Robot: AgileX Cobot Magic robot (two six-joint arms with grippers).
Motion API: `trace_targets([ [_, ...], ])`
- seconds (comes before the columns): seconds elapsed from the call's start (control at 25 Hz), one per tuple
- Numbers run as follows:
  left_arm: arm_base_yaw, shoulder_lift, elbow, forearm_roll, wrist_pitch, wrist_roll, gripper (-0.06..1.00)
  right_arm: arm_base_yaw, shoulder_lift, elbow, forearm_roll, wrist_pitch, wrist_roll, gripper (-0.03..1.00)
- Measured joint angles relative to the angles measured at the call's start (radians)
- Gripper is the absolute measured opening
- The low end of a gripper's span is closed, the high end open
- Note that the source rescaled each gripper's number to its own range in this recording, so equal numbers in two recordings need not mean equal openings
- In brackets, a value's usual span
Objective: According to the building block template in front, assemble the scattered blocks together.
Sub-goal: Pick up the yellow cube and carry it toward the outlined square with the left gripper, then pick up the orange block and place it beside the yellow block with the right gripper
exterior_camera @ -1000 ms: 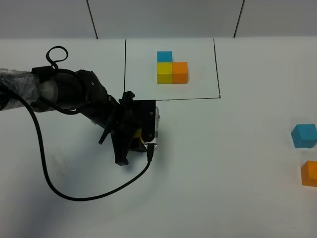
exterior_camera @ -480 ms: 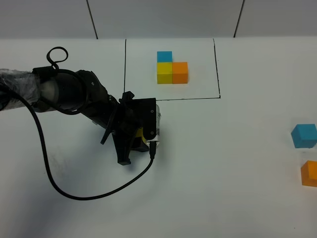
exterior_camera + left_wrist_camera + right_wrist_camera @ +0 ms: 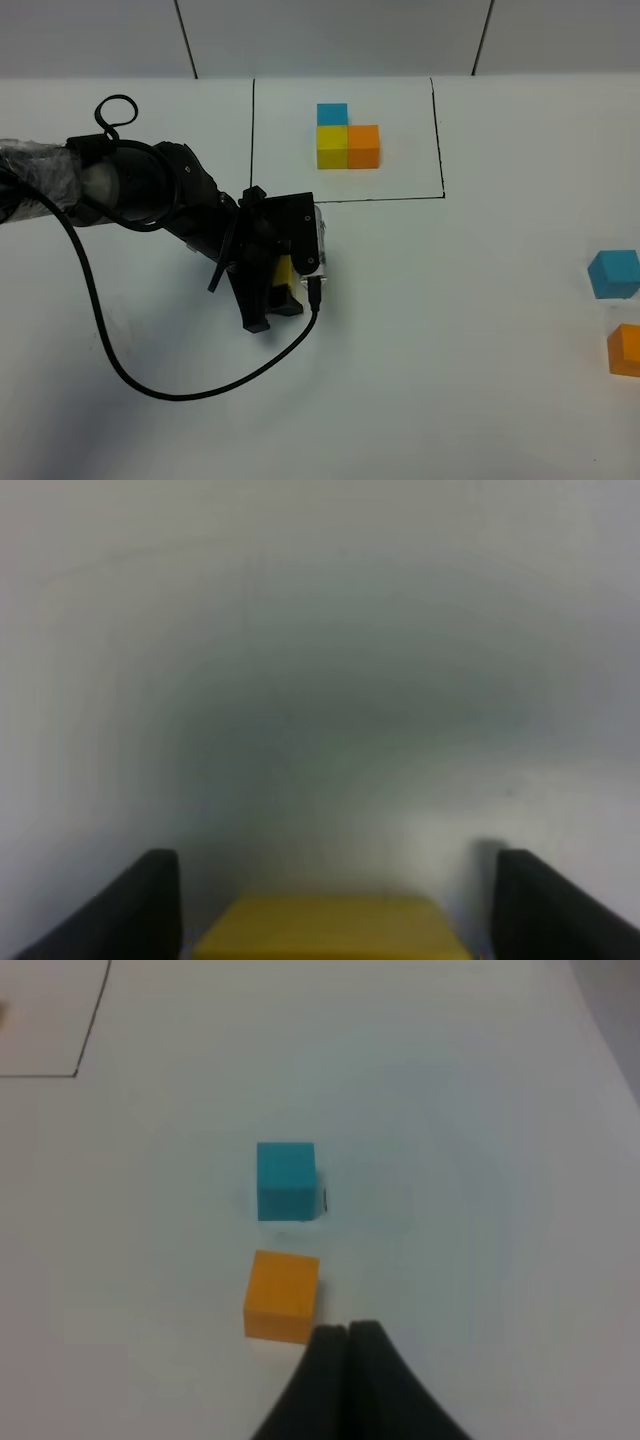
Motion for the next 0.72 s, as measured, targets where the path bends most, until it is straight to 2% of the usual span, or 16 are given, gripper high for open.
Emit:
trace_targets([
  [0.12,0.0,0.0,0.0,-0.001,-0.001,-0.004,0.96,0.0,0.0,0.0,0.0,0.0,0.0,0.0],
  [0.2,0.0,0.0,0.0,-0.001,-0.001,-0.003,0.99,0.0,0.0,0.0,0.0,0.0,0.0,0.0],
  [0.72,0.0,-0.093,0.0,0.001,-0.002,-0.041,1.0,0.0,0.0,0.0,0.0,0.0,0.0,0.0],
])
